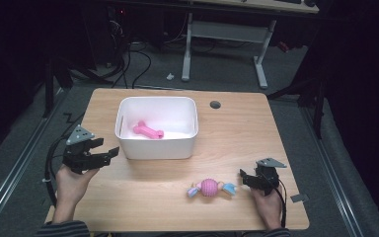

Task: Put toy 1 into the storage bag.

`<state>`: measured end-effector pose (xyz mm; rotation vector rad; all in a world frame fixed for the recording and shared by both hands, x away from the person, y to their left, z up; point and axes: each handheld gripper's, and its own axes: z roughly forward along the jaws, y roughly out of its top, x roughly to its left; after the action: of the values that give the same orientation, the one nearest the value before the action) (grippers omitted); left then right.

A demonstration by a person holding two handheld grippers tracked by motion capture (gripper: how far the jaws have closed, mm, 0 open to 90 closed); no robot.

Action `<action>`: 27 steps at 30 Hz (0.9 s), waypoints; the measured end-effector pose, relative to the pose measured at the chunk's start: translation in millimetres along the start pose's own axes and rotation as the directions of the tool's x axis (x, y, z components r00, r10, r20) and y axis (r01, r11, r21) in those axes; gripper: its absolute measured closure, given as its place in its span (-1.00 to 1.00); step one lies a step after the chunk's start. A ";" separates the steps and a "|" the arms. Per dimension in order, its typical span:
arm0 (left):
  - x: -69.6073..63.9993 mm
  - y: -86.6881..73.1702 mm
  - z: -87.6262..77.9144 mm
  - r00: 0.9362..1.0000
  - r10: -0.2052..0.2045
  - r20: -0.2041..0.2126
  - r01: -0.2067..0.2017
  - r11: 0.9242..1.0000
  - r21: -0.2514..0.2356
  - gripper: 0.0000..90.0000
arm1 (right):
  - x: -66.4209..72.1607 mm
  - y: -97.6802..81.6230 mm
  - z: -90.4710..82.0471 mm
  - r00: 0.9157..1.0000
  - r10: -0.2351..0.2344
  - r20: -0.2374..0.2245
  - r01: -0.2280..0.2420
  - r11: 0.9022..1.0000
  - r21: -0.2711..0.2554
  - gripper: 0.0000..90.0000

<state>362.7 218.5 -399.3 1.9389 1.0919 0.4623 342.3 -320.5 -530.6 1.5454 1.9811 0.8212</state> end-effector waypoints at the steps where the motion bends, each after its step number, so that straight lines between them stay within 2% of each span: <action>1: 0.0 0.0 0.0 1.000 0.000 0.000 0.000 1.000 0.000 -0.25 | 0.0 0.0 0.0 1.000 0.000 0.000 0.000 1.000 0.000 -0.46; 11: -0.4 -20.0 11.7 0.999 -0.035 0.021 0.034 0.999 0.016 -0.25 | 0.2 -0.1 -0.1 1.000 0.001 0.001 -0.001 1.000 0.001 -0.46; 22: -3.3 -32.5 26.1 0.999 -0.044 0.025 0.043 0.998 0.045 -0.26 | 0.2 -0.1 -0.1 1.000 0.002 0.001 -0.002 1.000 0.001 -0.46; 27: -4.4 -39.1 31.9 0.998 -0.061 0.034 0.059 0.997 0.049 -0.26 | 0.2 -0.1 -0.1 1.000 0.002 0.002 -0.002 1.000 0.001 -0.46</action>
<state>360.8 209.7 -449.1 1.9429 1.1450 0.3708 342.2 -320.3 -530.7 1.5477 1.9794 0.8198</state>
